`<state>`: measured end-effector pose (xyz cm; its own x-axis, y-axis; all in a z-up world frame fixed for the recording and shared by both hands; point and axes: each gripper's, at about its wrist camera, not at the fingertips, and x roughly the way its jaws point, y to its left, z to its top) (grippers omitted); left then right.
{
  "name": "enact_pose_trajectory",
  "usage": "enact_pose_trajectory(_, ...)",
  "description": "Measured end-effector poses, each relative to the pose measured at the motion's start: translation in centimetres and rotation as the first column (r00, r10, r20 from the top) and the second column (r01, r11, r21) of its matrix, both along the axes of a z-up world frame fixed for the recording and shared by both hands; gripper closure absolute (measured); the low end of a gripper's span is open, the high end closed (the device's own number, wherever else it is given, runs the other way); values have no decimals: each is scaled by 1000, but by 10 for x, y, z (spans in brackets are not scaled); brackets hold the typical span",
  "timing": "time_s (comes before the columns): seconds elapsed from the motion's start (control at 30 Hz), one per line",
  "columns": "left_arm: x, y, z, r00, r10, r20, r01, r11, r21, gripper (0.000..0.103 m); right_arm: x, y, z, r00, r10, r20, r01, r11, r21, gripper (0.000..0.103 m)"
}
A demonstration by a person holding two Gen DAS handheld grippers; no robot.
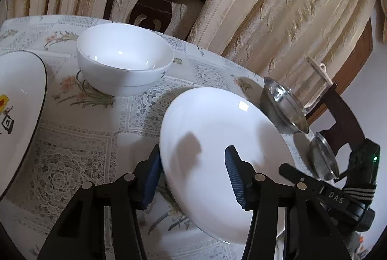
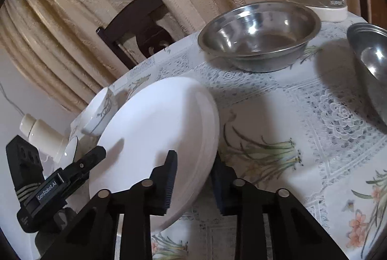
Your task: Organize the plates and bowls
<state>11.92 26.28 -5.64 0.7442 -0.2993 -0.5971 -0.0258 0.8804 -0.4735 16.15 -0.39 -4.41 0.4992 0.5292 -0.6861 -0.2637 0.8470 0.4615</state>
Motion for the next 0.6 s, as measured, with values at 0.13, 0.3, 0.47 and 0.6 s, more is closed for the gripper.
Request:
enact_pose_trajectory(0.13,-2,-3,1,1000,-1,7,0,1000,27,50,0,0,0,1000,0,7,1,1000,-11,74)
enact_pose_trajectory(0.3,-8,-12,9,999,-17,50,13,996,88,50,-4,1,3,999,-5,37,6,1000,-28,75)
enact_pose_trajectory(0.47,-16,-16,16,997,-18,72,8,990,138,50,-8,-2,6,999,13,45,-12,1000,-21,75)
enact_pose_trajectory(0.6,-22,-11,14,999,-8,45,3,994,112,51,-15,-4,8,999,32,42,-31,999,-19,75)
